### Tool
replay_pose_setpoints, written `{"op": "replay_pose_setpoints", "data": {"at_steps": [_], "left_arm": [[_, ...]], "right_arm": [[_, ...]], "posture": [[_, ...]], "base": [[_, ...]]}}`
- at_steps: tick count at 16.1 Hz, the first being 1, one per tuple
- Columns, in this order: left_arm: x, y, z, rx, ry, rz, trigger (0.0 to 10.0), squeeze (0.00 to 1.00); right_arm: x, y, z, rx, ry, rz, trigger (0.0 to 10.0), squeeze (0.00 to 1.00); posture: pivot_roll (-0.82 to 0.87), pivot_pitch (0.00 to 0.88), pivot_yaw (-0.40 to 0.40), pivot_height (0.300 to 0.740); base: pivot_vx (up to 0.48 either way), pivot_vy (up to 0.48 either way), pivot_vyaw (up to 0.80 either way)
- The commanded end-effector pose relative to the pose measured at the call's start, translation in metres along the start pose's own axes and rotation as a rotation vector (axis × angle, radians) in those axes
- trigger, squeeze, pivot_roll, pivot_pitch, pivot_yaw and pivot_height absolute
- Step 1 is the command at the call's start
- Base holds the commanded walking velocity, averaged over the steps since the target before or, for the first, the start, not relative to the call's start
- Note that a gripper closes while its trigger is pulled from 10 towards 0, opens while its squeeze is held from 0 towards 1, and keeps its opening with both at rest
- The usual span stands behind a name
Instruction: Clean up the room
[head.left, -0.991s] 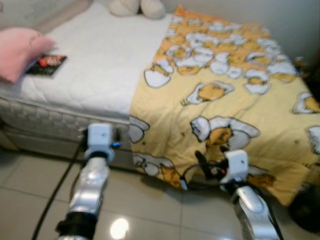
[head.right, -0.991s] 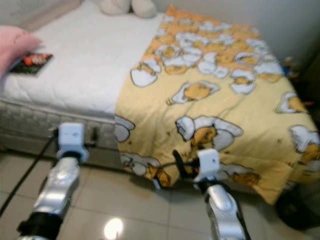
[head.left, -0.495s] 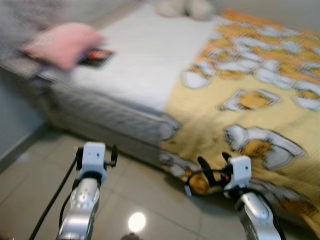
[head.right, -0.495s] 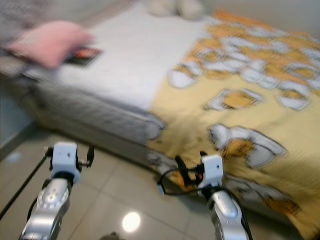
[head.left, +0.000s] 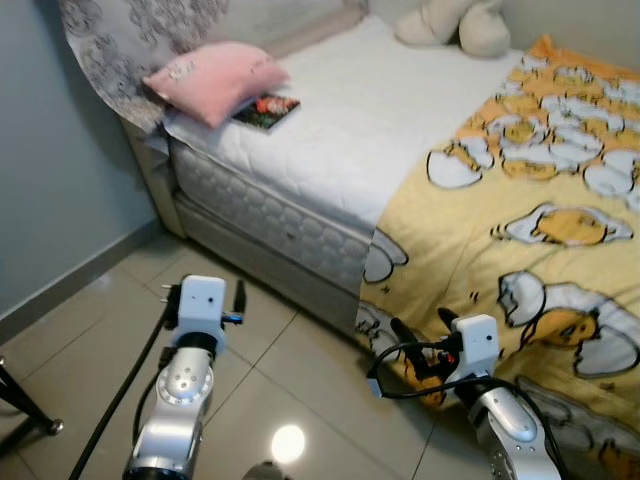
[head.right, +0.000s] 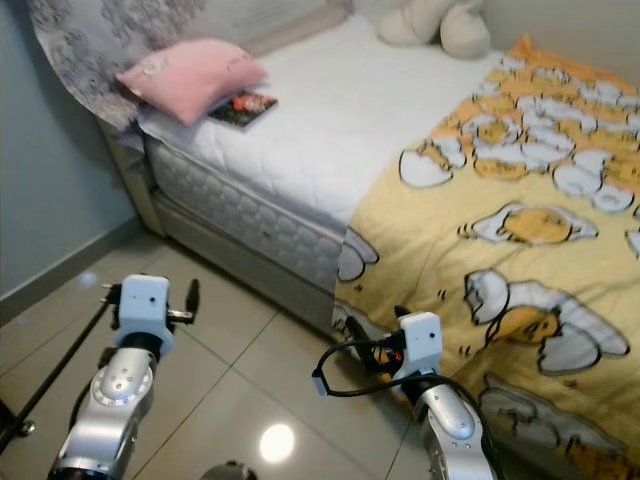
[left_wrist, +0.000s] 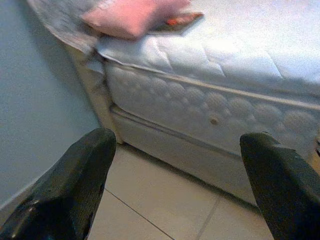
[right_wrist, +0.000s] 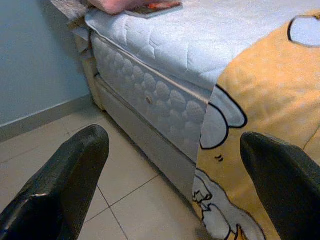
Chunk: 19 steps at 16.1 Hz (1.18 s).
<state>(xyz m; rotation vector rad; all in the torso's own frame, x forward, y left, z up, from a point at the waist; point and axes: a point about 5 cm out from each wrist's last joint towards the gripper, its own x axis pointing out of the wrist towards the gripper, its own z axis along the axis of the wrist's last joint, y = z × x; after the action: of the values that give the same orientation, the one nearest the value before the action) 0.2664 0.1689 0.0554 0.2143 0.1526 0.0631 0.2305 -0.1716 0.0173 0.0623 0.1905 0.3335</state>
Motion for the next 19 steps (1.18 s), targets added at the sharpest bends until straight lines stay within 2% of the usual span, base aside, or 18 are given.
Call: {"op": "replay_pose_setpoints", "data": {"at_steps": [1, 4, 6, 10, 12, 13, 16, 19], "left_arm": [[0.001, -0.011, 0.001, -0.003, 0.013, -0.012, 10.0, 0.0], [0.002, -0.009, -0.001, -0.061, 0.028, 0.007, 10.0, 0.0], [0.004, -0.01, 0.001, -0.059, 0.021, -0.005, 10.0, 0.0], [0.013, -0.015, 0.016, -0.009, -0.052, -0.046, 10.0, 0.0], [0.015, -0.013, 0.016, 0.023, -0.047, -0.033, 10.0, 0.0], [0.018, -0.01, 0.014, 0.01, -0.035, -0.023, 10.0, 0.0], [0.022, -0.006, 0.013, -0.045, -0.002, 0.026, 10.0, 0.0], [0.023, -0.006, 0.013, -0.055, 0.001, 0.033, 10.0, 0.0]], "right_arm": [[-0.001, -0.005, 0.0, -0.008, 0.009, -0.001, 10.0, 0.0], [-0.003, -0.006, 0.001, -0.016, 0.005, -0.009, 10.0, 0.0], [-0.004, -0.007, 0.001, -0.014, 0.006, -0.011, 10.0, 0.0], [-0.005, -0.006, -0.001, -0.002, 0.007, -0.008, 10.0, 0.0], [-0.005, -0.006, -0.001, -0.001, 0.007, -0.006, 10.0, 0.0], [-0.006, -0.006, -0.001, -0.005, 0.008, -0.002, 10.0, 0.0], [-0.005, -0.002, -0.001, -0.012, 0.012, 0.026, 10.0, 0.0], [-0.002, -0.003, -0.002, -0.001, 0.019, -0.032, 10.0, 0.0]], "posture": [[0.04, 0.0, -0.021, 0.74], [0.04, 0.0, -0.031, 0.74], [0.04, 0.0, -0.031, 0.74], [0.03, 0.0, -0.022, 0.74], [0.03, 0.0, -0.021, 0.74], [0.03, 0.0, -0.022, 0.74], [0.03, 0.0, -0.02, 0.74], [0.03, 0.0, -0.015, 0.74]], "base": [[0.0, -0.48, 0.48], [0.0, -0.16, 0.46], [0.0, 0.0, 0.46], [0.0, 0.0, 0.46], [0.0, 0.0, 0.46], [0.0, 0.0, 0.46], [0.394, 0.0, 0.45], [0.469, 0.0, 0.0]]}}
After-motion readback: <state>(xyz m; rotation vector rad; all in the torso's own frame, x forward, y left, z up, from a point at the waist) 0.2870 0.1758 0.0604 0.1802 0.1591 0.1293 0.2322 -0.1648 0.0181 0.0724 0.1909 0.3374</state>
